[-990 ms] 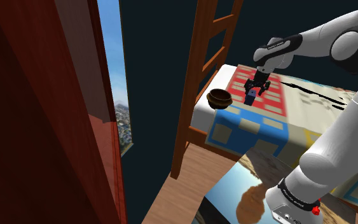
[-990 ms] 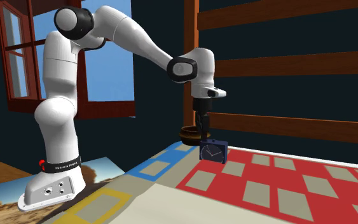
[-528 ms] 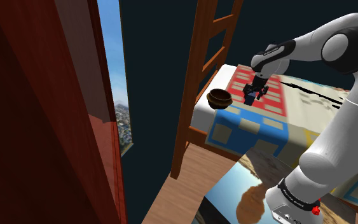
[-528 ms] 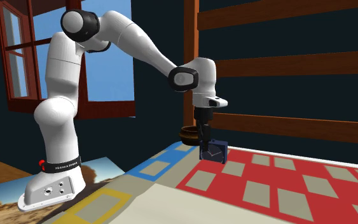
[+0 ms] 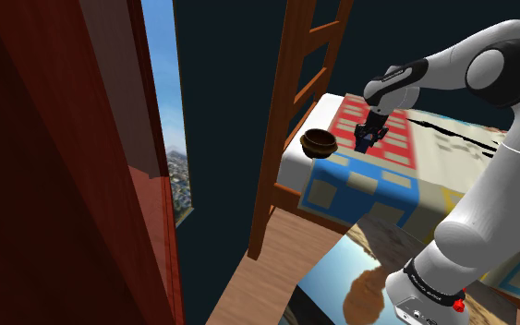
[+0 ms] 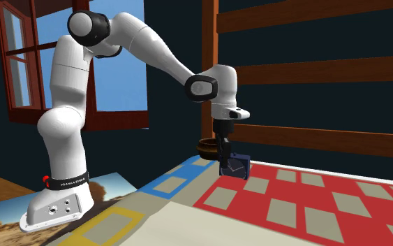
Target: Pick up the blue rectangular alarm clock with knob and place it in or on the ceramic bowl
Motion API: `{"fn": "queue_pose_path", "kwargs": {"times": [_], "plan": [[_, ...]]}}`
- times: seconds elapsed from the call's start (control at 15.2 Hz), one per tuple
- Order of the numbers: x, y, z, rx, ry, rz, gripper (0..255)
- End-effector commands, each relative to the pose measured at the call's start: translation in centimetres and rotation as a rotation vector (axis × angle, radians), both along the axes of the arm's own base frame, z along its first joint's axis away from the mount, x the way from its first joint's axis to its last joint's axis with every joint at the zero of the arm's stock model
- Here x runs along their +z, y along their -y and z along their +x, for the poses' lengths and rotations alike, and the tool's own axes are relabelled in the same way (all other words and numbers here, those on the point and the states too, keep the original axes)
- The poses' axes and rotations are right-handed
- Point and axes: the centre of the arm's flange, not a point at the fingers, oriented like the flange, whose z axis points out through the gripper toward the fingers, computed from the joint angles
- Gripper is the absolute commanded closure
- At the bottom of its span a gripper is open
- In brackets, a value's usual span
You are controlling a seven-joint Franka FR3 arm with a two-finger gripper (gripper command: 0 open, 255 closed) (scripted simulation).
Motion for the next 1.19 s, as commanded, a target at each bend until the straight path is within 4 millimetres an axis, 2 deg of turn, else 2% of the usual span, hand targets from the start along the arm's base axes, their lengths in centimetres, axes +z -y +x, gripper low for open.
{"fn": "queue_pose_path", "kwargs": {"times": [0.0, 0.53, 1.12], "plan": [[0.0, 0.0, 0.0, 0.000, 0.000, 0.000, 255], [0.0, 0.0, 0.0, 0.000, 0.000, 0.000, 255], [4.7, 0.0, 0.0, 0.000, 0.000, 0.000, 255]]}}
